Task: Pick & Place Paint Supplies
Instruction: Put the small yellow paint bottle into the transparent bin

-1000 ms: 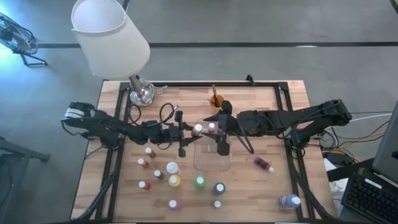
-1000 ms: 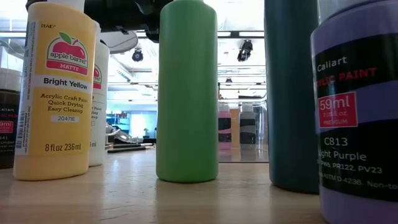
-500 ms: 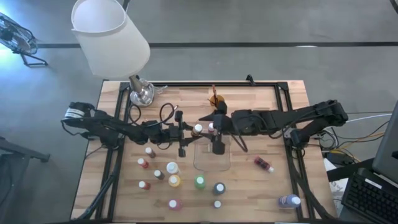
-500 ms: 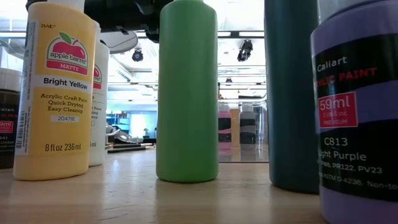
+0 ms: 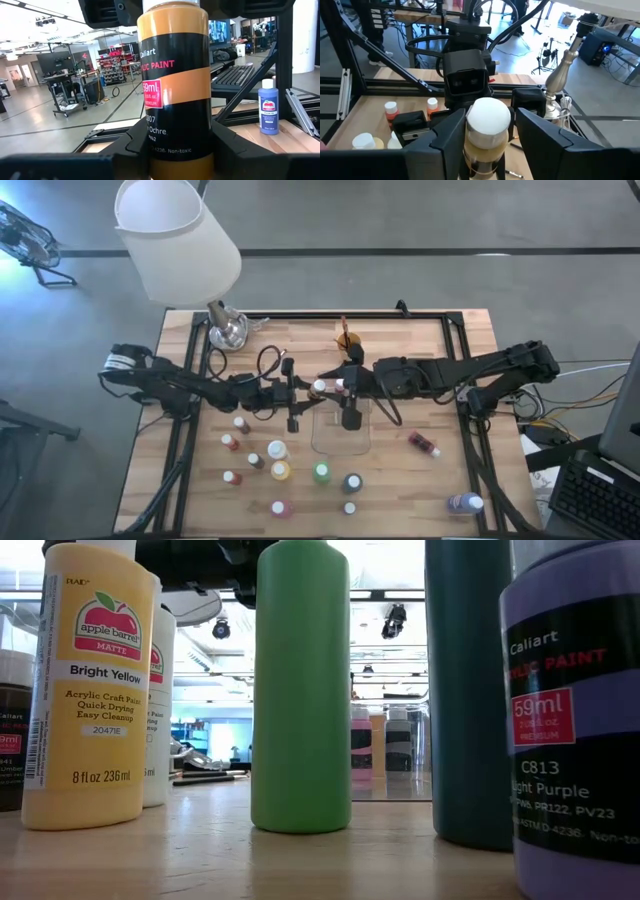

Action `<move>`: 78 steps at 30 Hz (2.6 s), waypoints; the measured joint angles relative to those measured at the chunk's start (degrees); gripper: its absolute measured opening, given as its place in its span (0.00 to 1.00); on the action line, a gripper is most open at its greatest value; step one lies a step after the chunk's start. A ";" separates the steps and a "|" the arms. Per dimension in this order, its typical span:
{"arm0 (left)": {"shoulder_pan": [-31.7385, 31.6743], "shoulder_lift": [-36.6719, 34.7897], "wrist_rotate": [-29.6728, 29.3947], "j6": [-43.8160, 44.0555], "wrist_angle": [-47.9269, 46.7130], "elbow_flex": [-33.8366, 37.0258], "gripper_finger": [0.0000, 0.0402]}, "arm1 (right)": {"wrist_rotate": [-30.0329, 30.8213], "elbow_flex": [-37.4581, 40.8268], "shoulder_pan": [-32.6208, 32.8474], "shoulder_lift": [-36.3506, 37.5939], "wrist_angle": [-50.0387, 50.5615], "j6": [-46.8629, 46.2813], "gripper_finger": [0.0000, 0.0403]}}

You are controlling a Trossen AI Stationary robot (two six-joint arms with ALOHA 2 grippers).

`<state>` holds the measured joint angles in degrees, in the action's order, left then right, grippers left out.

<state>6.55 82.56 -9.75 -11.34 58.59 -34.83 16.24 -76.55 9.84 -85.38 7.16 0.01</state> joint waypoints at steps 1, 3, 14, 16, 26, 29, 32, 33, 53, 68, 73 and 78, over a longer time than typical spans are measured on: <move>0.00 0.00 -0.02 0.00 0.00 0.00 0.32 | -0.03 0.00 -0.12 0.00 0.00 -0.01 0.41; -0.04 0.00 0.08 -0.02 0.00 0.00 0.32 | -0.01 0.00 -0.12 0.00 0.02 0.01 0.41; -0.02 0.00 0.69 0.01 0.02 -0.13 0.32 | -0.05 0.04 -0.10 0.00 0.02 0.02 0.37; -0.04 0.00 0.76 0.01 0.02 -0.13 0.32 | -0.37 0.07 -0.10 0.00 0.02 0.02 0.36; 0.00 0.00 1.08 -0.02 0.07 -0.17 0.32 | -1.78 0.07 -0.36 0.00 -0.04 0.02 0.35; -0.02 0.00 1.06 -0.02 0.15 -0.17 0.32 | -1.88 0.09 -0.49 -0.02 -0.04 -0.06 0.37; -0.04 0.00 1.06 -0.02 0.20 -0.18 0.33 | -1.89 0.13 -0.51 -0.02 -0.04 -0.02 0.37; -0.04 0.00 1.06 -0.02 0.20 -0.18 0.33 | -1.87 0.14 -0.51 -0.02 -0.04 -0.01 0.36; -0.02 -0.48 -6.93 2.03 -3.61 -1.04 0.46 | 2.00 -3.03 -1.44 0.04 7.99 0.12 0.26; 0.00 -11.36 -14.92 5.67 -25.24 -1.83 0.66 | 5.14 -1.57 -5.90 0.11 16.89 -4.70 0.26; 0.00 -15.71 -15.86 7.64 -31.62 -1.55 0.66 | 4.94 5.23 -7.73 0.04 11.21 -5.20 0.26; 0.00 -16.48 -15.86 8.49 -32.78 -1.53 0.66 | 3.47 12.92 -8.36 0.02 0.95 -3.15 0.26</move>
<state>6.55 66.09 -25.61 -2.85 25.81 -36.36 19.71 -63.64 1.48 -85.36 8.11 -3.15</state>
